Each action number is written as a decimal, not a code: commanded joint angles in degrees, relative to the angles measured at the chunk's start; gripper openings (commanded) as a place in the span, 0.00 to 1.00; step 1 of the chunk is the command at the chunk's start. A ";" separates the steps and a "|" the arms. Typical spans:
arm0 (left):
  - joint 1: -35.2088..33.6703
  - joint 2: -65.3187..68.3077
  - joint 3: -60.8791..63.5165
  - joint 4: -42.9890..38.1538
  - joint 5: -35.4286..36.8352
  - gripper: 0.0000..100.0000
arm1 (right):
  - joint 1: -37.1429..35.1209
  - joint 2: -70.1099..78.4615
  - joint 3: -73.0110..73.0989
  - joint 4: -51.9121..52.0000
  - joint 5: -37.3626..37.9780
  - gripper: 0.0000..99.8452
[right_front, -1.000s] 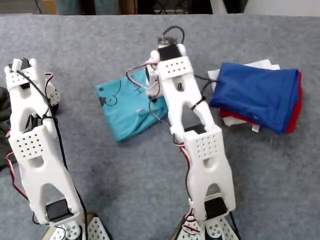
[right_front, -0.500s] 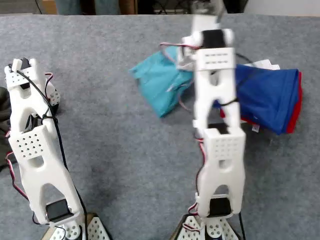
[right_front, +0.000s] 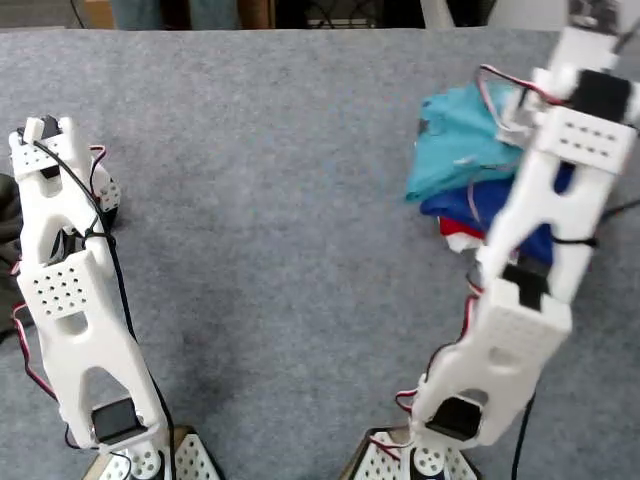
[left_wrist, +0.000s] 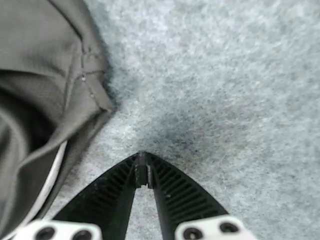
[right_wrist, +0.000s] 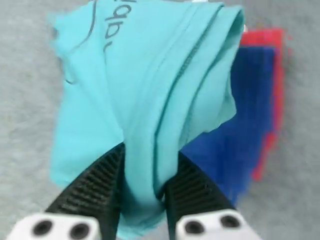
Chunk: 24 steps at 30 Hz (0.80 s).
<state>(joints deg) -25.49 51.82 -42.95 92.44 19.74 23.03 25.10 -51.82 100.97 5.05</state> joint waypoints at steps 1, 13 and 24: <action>0.40 -0.35 -0.92 -0.70 0.18 0.03 | 5.63 -7.52 5.49 -0.09 2.64 0.02; 0.57 -0.35 -0.48 -0.70 0.18 0.03 | 12.40 -8.13 13.05 0.18 9.41 0.30; 0.66 -0.35 -0.48 -0.70 0.18 0.03 | 7.91 -16.40 8.48 -0.26 5.80 0.26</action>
<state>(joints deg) -25.49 51.82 -42.95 92.44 19.74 33.85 12.00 -39.96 100.88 14.20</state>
